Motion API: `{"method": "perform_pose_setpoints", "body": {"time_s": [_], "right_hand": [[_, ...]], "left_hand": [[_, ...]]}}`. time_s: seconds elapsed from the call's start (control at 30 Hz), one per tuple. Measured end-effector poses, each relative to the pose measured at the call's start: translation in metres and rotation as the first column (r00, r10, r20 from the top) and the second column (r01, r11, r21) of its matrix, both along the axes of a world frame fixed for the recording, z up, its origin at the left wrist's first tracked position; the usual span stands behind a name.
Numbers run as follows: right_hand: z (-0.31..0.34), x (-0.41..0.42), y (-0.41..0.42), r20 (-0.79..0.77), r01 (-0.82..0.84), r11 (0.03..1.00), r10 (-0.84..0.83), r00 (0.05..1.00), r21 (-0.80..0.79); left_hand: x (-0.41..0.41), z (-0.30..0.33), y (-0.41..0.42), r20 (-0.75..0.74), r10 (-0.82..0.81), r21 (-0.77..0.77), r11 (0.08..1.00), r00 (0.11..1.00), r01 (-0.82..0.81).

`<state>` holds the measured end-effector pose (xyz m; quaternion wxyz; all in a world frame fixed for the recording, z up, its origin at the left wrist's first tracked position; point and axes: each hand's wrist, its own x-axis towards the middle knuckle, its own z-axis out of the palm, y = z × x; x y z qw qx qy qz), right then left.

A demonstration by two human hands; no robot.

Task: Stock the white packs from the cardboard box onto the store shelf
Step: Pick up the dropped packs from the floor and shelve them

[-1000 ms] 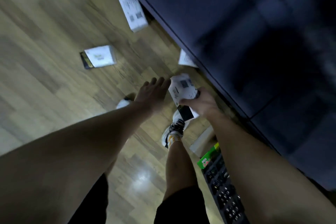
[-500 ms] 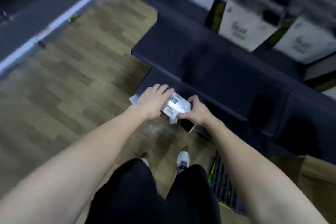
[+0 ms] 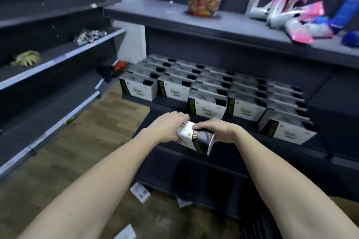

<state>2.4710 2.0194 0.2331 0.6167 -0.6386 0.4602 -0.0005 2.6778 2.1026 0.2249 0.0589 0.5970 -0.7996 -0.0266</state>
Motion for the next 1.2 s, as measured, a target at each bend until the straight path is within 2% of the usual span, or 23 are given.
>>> {"method": "perform_pose_setpoints", "body": {"time_s": [0.1, 0.23, 0.3, 0.53, 0.67, 0.8, 1.1, 1.2], "right_hand": [[0.024, 0.007, -0.009, 0.027, -0.001, 0.997, 0.003, 1.000, -0.073], [0.050, 0.029, -0.027, 0.073, 0.105, 0.957, -0.088, 0.993, -0.269], [0.061, 0.039, -0.036, 0.085, 0.106, 0.932, -0.082, 0.993, -0.346], [0.078, 0.061, -0.085, 0.044, 0.039, 0.885, -0.021, 0.999, -0.465], [0.080, 0.075, -0.114, 0.029, 0.010, 0.875, 0.005, 1.000, -0.485], [0.078, 0.085, -0.141, 0.061, 0.035, 0.851, -0.004, 0.998, -0.523], [0.068, 0.097, -0.172, -0.013, -0.085, 0.831, 0.093, 0.996, -0.550], [0.070, 0.101, -0.173, -0.019, -0.072, 0.840, 0.073, 0.997, -0.538]], "left_hand": [[0.007, 0.022, -0.008, -0.074, 0.035, -0.006, 0.999, 0.997, -0.035], [0.029, 0.041, -0.017, -0.136, 0.130, 0.039, 0.991, 0.982, -0.126], [0.042, 0.048, -0.024, -0.141, 0.179, 0.063, 0.983, 0.974, -0.171], [0.078, 0.068, -0.065, -0.043, 0.282, 0.072, 0.958, 0.959, -0.278], [0.085, 0.064, -0.088, 0.126, 0.320, 0.039, 0.944, 0.939, -0.327], [0.086, 0.053, -0.114, 0.187, 0.340, 0.023, 0.936, 0.922, -0.350], [0.105, 0.068, -0.131, -0.101, 0.464, 0.332, 0.849, 0.880, -0.410], [0.116, 0.085, -0.131, -0.239, 0.498, 0.336, 0.848, 0.833, -0.411]]}}
